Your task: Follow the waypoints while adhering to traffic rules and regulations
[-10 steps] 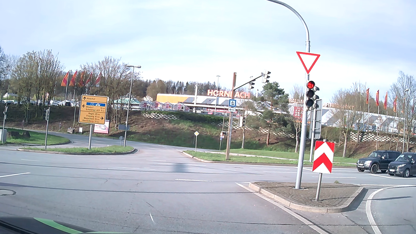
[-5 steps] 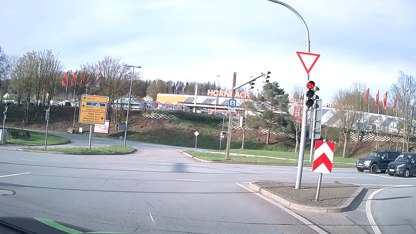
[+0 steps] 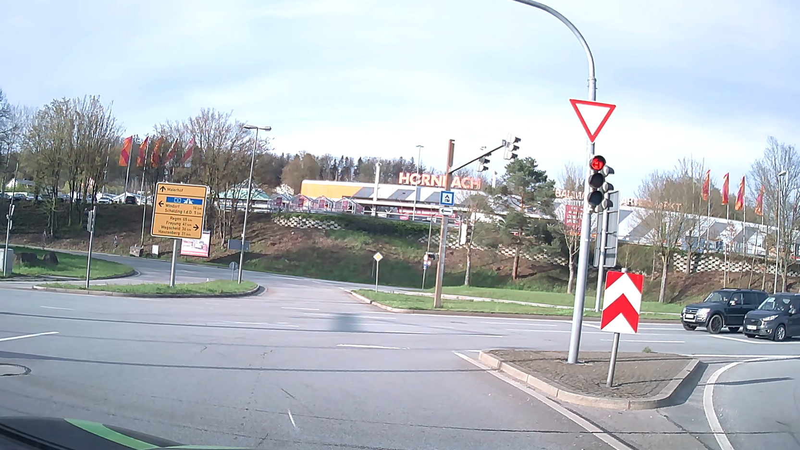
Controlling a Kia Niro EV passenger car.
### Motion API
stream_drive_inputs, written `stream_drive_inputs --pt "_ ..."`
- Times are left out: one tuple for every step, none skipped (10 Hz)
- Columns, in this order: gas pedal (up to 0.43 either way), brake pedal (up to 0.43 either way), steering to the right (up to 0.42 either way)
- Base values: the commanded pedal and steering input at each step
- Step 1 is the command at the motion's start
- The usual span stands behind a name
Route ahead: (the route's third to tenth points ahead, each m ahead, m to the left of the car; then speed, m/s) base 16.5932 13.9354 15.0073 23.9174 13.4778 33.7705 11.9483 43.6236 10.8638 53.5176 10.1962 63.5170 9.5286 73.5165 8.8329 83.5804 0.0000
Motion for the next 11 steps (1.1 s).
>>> stream_drive_inputs --pt "0.0 0.39 -0.002" --pt "0.0 0.39 -0.002" --pt "0.0 0.384 -0.002" --pt "0.0 0.384 -0.002" --pt "0.0 0.384 -0.002" --pt "0.0 0.384 -0.002" --pt "0.0 0.384 -0.002" --pt "0.0 0.384 -0.002" --pt "0.0 0.384 -0.002" --pt "0.0 0.384 -0.002" --pt "0.0 0.384 -0.002"
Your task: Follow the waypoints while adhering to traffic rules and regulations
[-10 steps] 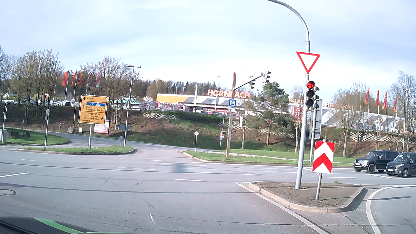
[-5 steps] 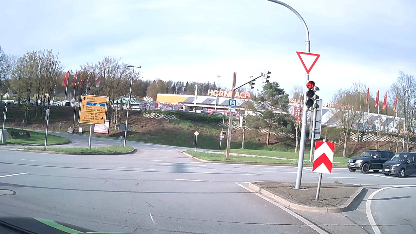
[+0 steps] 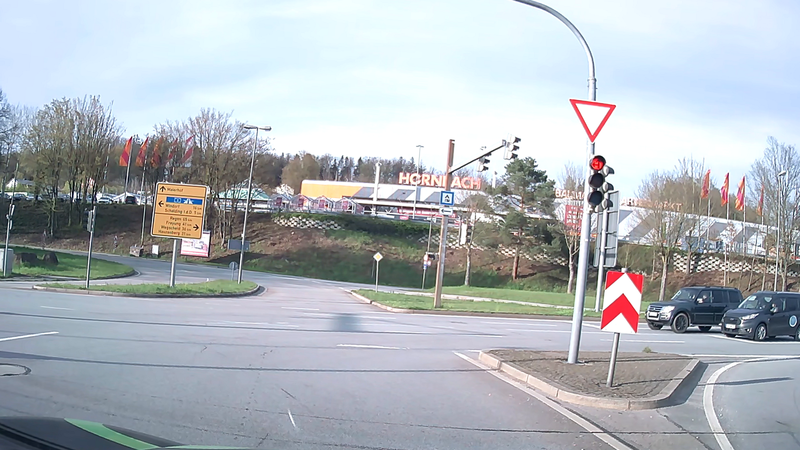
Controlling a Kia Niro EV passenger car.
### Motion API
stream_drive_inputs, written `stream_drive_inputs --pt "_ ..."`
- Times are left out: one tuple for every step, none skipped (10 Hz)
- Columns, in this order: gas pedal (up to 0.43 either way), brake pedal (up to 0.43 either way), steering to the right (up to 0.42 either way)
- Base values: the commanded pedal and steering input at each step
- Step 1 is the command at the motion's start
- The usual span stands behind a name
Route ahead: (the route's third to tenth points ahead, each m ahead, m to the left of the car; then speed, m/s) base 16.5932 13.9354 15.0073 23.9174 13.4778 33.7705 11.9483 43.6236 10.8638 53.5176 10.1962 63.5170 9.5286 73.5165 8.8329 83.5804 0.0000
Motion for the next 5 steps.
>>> stream_drive_inputs --pt "0.0 0.384 -0.002" --pt "0.0 0.384 -0.002" --pt "0.0 0.384 -0.002" --pt "0.0 0.384 -0.002" --pt "0.0 0.384 -0.002"
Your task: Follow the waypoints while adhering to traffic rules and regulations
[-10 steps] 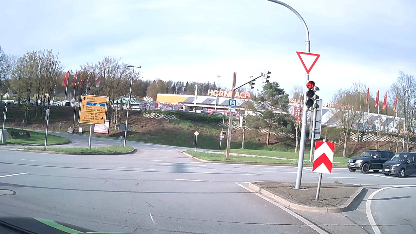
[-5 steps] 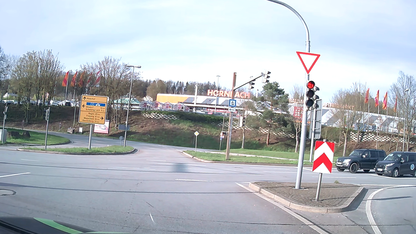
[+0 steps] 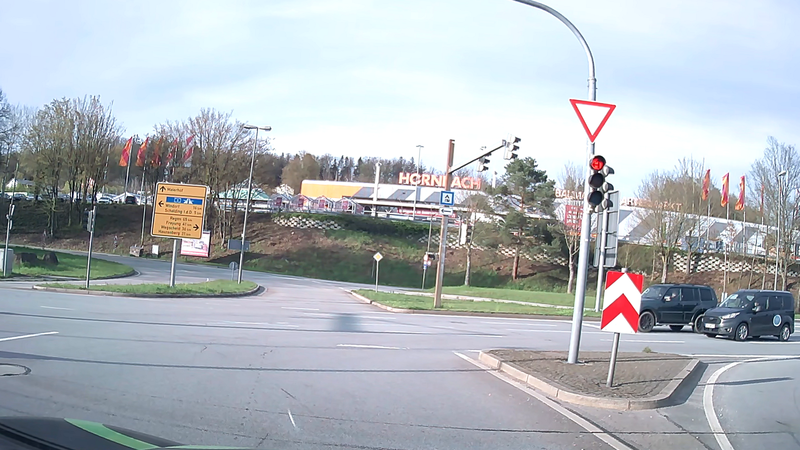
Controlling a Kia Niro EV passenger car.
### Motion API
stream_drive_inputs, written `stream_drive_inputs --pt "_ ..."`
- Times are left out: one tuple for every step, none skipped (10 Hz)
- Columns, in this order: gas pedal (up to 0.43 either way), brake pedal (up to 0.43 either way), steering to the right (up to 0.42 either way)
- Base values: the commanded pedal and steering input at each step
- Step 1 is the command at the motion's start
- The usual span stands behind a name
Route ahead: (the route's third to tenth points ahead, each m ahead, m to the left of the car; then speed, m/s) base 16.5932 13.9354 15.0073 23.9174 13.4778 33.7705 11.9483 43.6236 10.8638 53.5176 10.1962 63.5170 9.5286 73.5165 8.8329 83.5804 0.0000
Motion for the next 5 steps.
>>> stream_drive_inputs --pt "0.0 0.384 -0.002" --pt "0.0 0.384 -0.002" --pt "0.0 0.384 -0.002" --pt "0.0 0.384 -0.002" --pt "0.0 0.384 -0.002"
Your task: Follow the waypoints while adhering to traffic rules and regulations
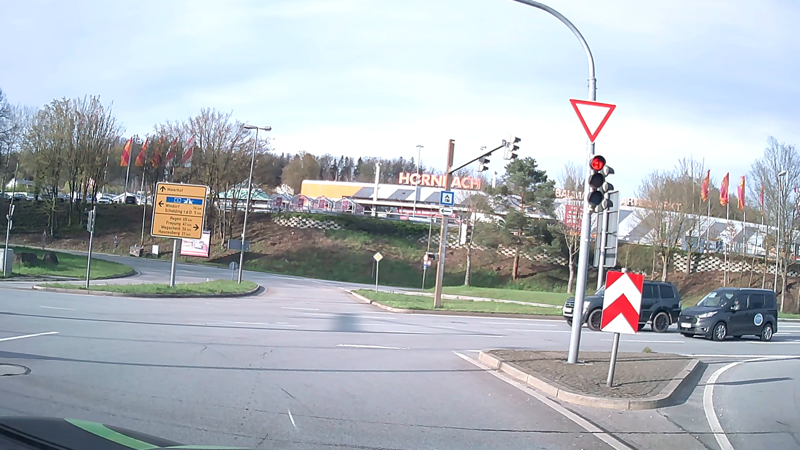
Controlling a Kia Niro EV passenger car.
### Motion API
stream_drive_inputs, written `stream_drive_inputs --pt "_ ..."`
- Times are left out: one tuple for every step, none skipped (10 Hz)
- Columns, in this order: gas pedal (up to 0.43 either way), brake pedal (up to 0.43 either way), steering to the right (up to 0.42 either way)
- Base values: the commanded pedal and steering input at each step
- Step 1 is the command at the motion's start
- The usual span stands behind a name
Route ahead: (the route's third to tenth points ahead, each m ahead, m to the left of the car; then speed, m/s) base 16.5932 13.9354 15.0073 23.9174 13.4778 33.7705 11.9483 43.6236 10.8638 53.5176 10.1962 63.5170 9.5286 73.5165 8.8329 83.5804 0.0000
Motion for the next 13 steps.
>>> stream_drive_inputs --pt "0.0 0.384 -0.002" --pt "0.0 0.384 -0.002" --pt "0.0 0.39 -0.002" --pt "0.0 0.384 -0.002" --pt "0.0 0.384 -0.002" --pt "0.0 0.384 -0.002" --pt "0.0 0.39 -0.002" --pt "0.0 0.384 -0.002" --pt "0.0 0.39 -0.002" --pt "0.0 0.384 -0.002" --pt "0.0 0.39 -0.002" --pt "0.0 0.384 -0.002" --pt "0.0 0.384 -0.002"
